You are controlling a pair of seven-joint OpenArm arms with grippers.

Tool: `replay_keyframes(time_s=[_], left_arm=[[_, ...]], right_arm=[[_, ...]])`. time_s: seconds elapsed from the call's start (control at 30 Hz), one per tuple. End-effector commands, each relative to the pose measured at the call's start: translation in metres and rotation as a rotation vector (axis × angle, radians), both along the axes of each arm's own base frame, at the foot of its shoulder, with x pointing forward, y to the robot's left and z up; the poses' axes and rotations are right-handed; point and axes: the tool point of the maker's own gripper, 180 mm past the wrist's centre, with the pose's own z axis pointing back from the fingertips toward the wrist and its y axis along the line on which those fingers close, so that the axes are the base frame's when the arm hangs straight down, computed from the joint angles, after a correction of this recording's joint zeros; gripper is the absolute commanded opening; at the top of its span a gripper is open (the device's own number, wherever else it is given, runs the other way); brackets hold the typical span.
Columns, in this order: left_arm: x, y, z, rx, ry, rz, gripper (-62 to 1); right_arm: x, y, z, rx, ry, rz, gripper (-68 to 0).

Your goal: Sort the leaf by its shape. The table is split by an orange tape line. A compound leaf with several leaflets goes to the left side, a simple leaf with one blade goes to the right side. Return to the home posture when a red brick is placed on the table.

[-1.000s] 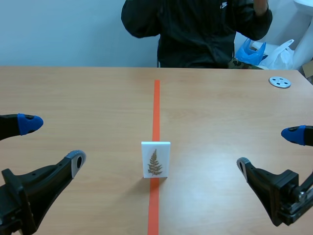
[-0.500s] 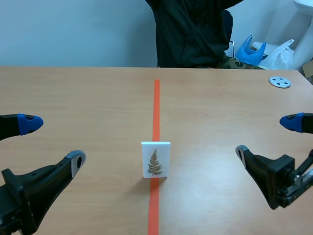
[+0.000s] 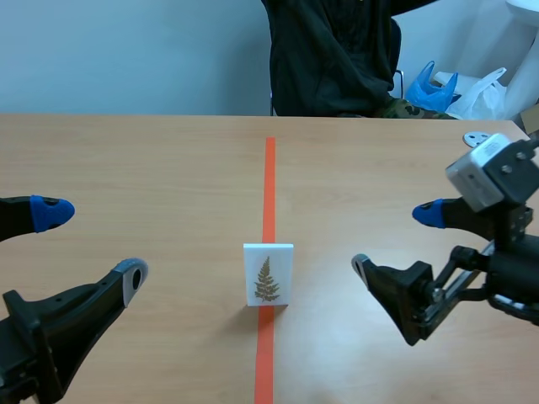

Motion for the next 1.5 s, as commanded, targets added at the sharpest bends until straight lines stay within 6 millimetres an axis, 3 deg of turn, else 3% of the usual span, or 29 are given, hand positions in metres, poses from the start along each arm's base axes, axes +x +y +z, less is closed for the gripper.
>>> replay_keyframes(time_s=[0.0,0.4,0.83,1.1,1.33,1.47], left_arm=[[0.001,-0.004,0.009,-0.026,-0.027,-0.004,1.4],[0.001,-0.004,0.009,-0.021,-0.031,-0.006,1.4],[0.001,-0.004,0.009,-0.021,-0.03,-0.006,1.4],[0.001,-0.004,0.009,-0.021,-0.031,-0.006,1.4],[0.001,-0.004,0.009,-0.021,-0.031,-0.006,1.4],[0.001,-0.004,0.009,-0.021,-0.031,-0.006,1.4]], right_arm=[[0.009,0.002,0.003,0.002,-0.027,0.009,-5.4],[0.019,0.054,-0.043,0.018,-0.007,0.169,-5.4],[0.024,0.109,-0.056,0.008,-0.057,0.304,-5.9],[0.024,0.115,-0.054,0.016,-0.069,0.314,-18.6],[0.024,0.116,-0.051,0.028,-0.078,0.315,-37.0],[0.024,0.116,-0.051,0.028,-0.077,0.315,-44.2]])
